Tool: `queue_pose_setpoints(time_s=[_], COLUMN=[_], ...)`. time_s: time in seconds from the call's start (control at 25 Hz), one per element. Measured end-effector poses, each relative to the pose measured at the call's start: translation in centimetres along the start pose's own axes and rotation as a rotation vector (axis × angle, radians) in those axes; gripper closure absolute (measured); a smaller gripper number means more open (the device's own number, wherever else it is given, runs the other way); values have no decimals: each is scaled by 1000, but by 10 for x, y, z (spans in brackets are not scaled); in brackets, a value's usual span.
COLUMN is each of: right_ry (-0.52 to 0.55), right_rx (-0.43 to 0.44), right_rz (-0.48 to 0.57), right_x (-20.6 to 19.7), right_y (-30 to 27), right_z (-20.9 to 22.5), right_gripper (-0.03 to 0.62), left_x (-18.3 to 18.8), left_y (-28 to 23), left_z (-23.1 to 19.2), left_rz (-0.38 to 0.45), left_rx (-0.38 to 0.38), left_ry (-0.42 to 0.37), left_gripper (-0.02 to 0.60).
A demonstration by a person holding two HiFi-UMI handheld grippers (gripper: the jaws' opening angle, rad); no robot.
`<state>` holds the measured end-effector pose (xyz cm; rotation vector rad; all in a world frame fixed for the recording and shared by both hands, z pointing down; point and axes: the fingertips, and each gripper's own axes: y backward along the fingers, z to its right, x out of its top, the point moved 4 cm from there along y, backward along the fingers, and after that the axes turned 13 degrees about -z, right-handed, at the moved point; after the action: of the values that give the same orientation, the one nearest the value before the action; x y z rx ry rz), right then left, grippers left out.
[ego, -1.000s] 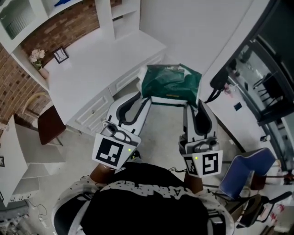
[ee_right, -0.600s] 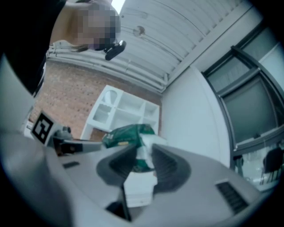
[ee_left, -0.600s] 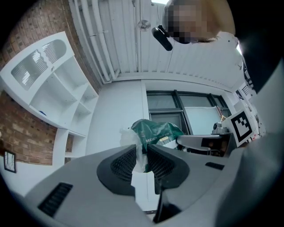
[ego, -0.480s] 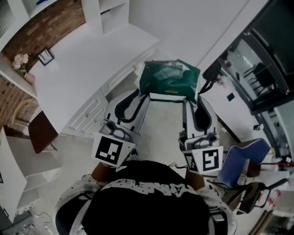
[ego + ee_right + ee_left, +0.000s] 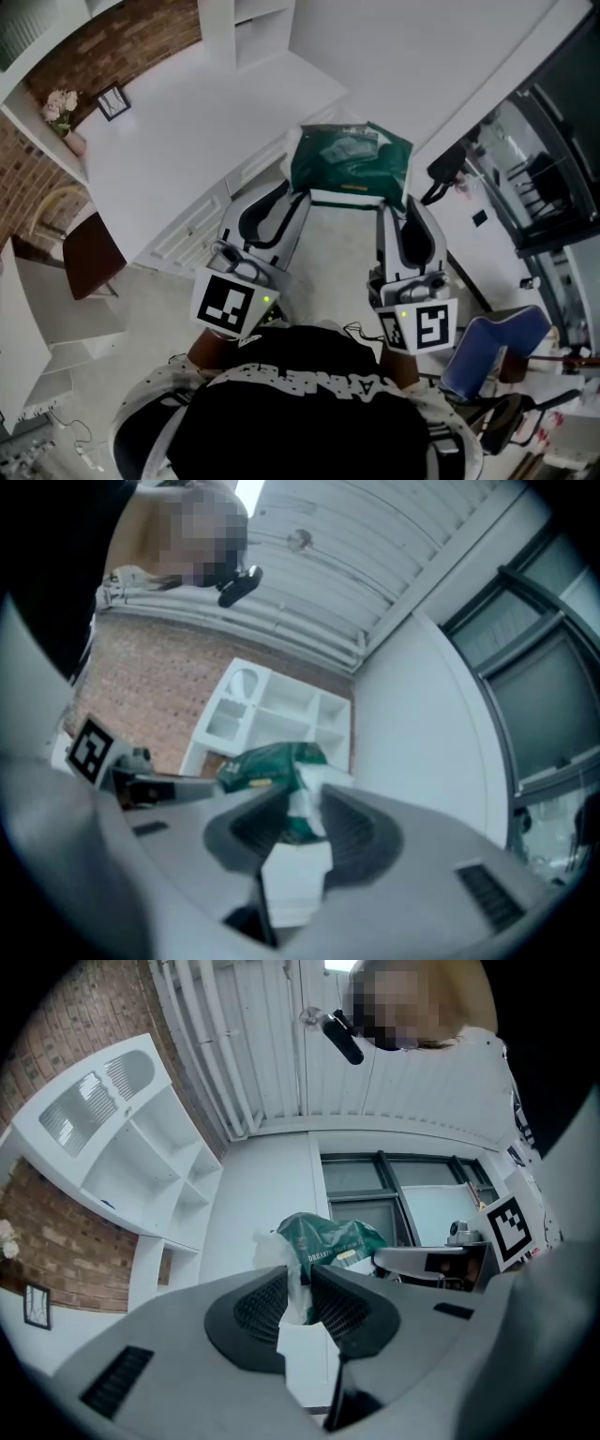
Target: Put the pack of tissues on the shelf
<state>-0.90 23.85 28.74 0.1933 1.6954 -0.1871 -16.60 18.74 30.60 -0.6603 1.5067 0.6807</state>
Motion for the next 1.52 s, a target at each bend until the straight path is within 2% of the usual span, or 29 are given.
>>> queue_pose_setpoints(time_s=[0.28, 0.64, 0.88, 1.04, 1.52], right_ry=[0, -18, -28, -39, -83], right_rx=[20, 75, 180, 224, 323], right_rz=[30, 60, 76, 101, 144], right_x=[1, -10, -9, -10, -8], right_y=[-4, -19, -97, -131, -206], right_z=[1, 12, 45, 65, 134], right_gripper=[467, 467, 467, 467, 468], left_x=[3, -3, 3, 8, 20], left_y=[1, -8, -59, -88, -170], left_z=[-1, -4, -46, -63, -83], left_rz=[22, 8, -12, -11, -28], left_rx=[23, 75, 184, 228, 336], left_ry=[-21, -47, -60, -81, -122], left_gripper=[476, 476, 476, 476, 476])
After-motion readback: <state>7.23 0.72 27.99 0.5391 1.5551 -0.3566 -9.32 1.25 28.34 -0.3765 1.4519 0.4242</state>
